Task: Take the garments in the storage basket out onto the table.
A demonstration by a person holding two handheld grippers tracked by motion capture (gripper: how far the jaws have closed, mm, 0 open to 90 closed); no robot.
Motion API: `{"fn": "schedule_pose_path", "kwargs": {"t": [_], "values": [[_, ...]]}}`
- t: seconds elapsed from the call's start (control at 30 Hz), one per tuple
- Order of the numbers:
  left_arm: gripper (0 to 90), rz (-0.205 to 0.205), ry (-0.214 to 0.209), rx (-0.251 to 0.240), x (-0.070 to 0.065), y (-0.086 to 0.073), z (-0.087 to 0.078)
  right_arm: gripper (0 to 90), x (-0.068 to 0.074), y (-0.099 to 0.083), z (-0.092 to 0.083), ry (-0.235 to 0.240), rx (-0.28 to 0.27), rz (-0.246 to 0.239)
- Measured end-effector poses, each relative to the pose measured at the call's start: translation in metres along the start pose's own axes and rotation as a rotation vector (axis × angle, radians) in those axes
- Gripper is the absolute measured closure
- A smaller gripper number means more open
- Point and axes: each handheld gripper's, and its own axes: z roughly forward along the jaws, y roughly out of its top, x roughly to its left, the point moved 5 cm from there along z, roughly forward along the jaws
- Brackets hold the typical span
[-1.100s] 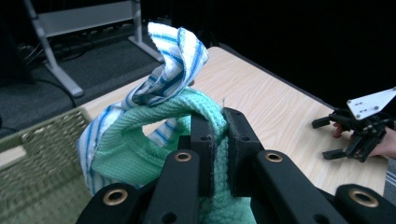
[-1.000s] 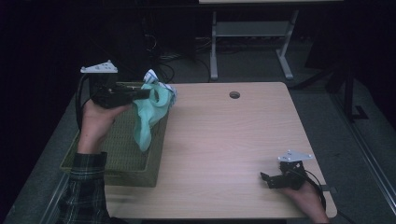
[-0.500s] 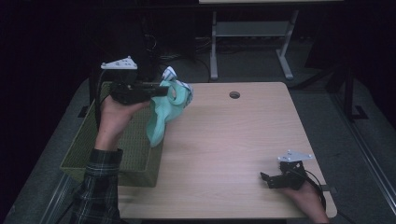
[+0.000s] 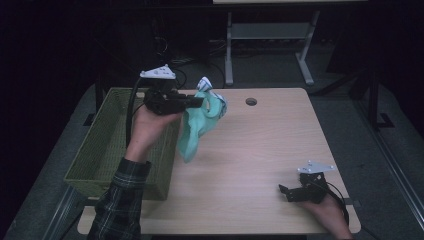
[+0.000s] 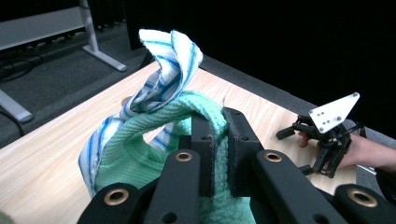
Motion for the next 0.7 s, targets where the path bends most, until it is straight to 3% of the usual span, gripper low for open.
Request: {"fn": "schedule_pose_path", "kwargs": {"t": [0.4,0.7], "values": [[83.2,0.002,-0.022,0.028,-0.015,-0.009,0.041,1.2,0.000,0.000,0.000,-0.001,0.000,0.000],[83.1,-0.009,-0.025,0.063,-0.023,-0.025,0.073,1.2,0.000,0.000,0.000,-0.001,0.000,0.001]]}}
